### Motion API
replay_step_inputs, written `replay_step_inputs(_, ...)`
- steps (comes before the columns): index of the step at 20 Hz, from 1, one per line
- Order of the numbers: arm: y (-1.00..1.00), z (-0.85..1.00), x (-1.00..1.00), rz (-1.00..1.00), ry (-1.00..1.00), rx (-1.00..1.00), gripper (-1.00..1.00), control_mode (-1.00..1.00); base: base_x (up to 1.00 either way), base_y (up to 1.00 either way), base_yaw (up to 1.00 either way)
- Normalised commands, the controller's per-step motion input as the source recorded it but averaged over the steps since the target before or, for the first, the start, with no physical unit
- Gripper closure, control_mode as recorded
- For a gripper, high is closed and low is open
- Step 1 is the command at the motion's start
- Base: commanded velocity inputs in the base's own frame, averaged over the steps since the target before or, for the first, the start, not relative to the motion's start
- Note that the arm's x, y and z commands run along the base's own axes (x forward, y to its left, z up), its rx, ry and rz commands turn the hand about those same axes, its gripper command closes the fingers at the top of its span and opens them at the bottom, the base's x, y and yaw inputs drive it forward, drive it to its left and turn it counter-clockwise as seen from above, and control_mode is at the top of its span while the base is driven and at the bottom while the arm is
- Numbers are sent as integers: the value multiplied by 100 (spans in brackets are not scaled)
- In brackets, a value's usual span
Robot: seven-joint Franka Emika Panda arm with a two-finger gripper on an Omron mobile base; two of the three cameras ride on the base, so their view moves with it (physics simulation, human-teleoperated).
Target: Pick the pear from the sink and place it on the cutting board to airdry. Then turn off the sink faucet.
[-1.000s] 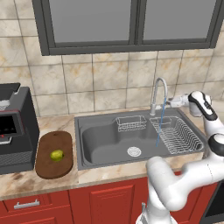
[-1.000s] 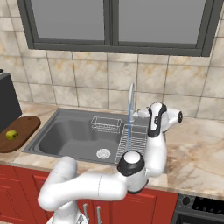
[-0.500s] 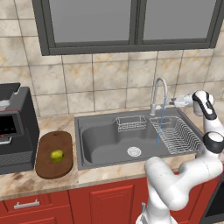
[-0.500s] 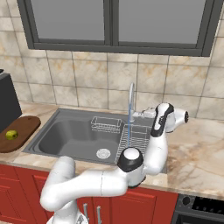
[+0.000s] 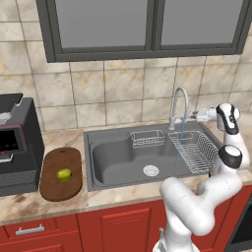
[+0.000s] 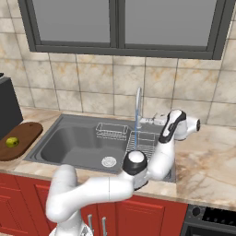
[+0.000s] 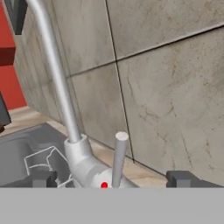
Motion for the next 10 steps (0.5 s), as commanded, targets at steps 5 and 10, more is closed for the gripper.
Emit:
replay_step_inputs(5,-15,-15,37,5,1,2,-100,-100,0,0,0)
replay_step_inputs(10,-9,-3,52,7,3,3,-100,-100,0,0,0)
